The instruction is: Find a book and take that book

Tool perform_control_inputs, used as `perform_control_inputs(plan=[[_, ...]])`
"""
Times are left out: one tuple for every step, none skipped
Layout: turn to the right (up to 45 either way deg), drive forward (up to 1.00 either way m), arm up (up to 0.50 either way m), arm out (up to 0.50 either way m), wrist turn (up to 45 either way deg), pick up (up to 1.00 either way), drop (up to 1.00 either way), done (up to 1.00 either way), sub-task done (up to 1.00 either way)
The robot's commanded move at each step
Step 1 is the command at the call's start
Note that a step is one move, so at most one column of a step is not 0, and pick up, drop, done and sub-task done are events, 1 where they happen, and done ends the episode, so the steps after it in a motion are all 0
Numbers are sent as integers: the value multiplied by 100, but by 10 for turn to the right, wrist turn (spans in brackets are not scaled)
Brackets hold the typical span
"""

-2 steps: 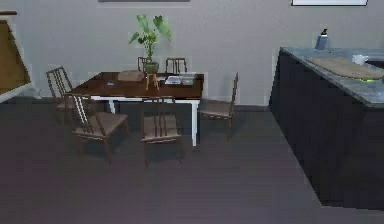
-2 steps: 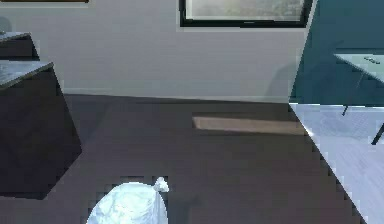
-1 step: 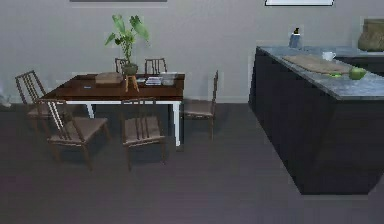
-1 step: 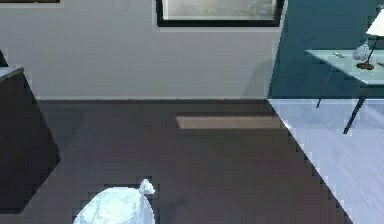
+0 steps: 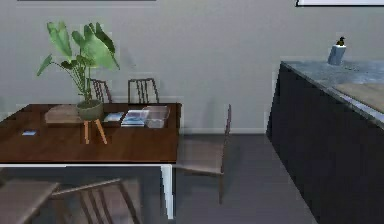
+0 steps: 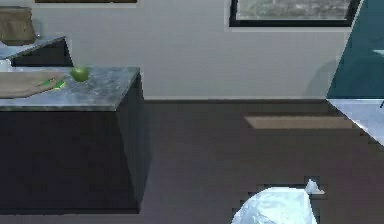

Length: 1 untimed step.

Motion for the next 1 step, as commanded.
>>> perform_control_inputs(plan=[[300, 0, 0, 0, 0, 0, 0, 0, 0]])
